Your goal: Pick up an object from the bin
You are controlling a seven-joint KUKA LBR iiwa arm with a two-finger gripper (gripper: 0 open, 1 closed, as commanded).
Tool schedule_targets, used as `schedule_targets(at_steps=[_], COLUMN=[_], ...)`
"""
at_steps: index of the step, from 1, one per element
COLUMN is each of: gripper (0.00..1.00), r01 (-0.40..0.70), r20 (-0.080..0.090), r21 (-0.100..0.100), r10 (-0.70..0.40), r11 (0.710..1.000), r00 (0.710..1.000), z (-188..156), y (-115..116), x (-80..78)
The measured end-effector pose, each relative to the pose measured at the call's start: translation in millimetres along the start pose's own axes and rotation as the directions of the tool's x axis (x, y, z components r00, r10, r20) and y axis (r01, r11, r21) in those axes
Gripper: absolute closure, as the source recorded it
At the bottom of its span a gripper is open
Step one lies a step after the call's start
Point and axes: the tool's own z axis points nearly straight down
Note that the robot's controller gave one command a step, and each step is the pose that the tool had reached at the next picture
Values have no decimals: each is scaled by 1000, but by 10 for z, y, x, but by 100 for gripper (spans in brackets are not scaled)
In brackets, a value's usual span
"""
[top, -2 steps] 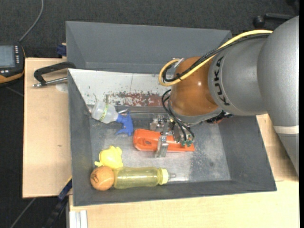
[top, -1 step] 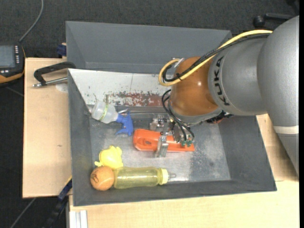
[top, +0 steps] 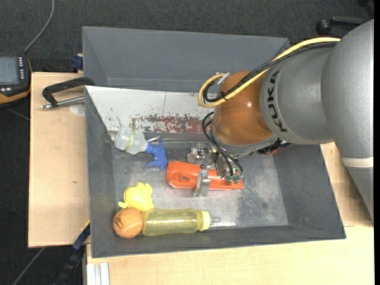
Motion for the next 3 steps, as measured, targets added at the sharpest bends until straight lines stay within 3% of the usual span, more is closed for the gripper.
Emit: schedule_targets(at_steps=[3], gripper=[100], r01=[0], r20=[0], r21=[0], r10=[0], r11=[1000], r00=[1000], z=[0], y=[0], x=[0])
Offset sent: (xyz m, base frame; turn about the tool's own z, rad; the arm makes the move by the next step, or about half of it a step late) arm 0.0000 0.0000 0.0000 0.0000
